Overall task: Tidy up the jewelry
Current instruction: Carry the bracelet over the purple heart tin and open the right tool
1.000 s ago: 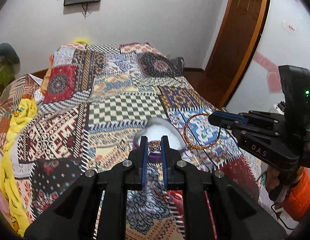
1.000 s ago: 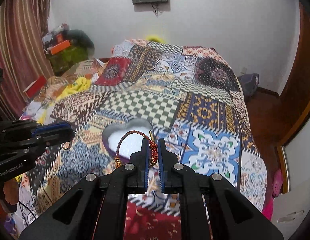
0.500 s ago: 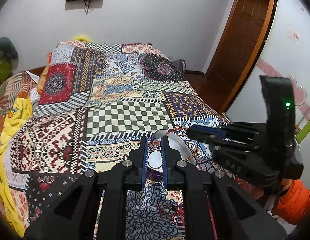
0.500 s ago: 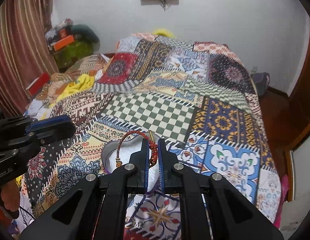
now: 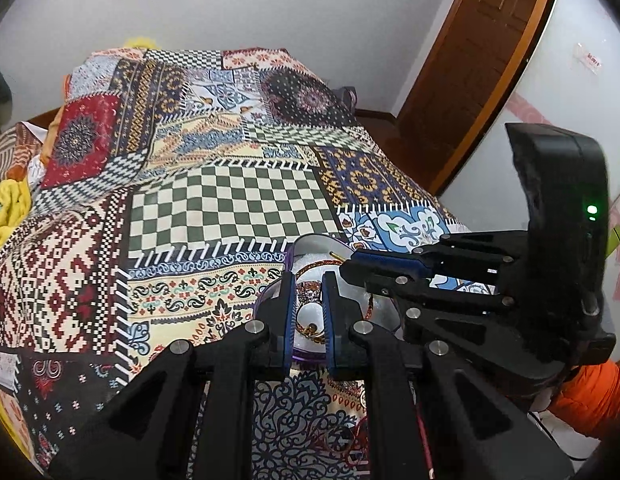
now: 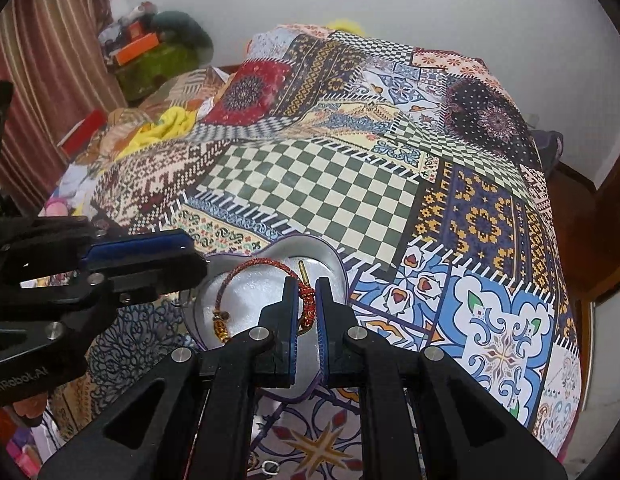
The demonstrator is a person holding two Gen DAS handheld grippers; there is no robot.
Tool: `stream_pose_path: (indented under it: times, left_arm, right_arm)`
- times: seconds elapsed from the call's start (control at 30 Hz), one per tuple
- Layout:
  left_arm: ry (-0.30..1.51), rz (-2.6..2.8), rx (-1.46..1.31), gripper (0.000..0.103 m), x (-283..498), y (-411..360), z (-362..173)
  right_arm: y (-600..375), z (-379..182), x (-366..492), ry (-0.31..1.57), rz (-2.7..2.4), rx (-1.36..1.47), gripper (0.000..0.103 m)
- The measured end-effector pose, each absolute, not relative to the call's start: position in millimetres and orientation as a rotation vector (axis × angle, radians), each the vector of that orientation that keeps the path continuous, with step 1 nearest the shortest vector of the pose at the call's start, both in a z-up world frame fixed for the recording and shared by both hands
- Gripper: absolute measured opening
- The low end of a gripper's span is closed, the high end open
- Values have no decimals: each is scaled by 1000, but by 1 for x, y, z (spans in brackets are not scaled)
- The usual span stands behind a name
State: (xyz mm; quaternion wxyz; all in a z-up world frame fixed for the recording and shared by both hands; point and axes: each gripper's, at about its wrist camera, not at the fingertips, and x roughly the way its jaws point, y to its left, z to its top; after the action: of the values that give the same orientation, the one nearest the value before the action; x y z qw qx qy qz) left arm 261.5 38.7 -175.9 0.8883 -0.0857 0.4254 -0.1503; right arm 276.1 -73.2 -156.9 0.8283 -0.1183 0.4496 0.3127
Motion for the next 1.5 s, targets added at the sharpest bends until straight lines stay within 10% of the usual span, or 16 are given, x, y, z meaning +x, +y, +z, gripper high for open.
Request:
stream_pose_path:
  times: [1.5]
  left_arm:
    - [812, -215, -80, 19, 192, 45, -128]
  right_arm:
    - [-102, -102, 212, 830, 635, -258, 36]
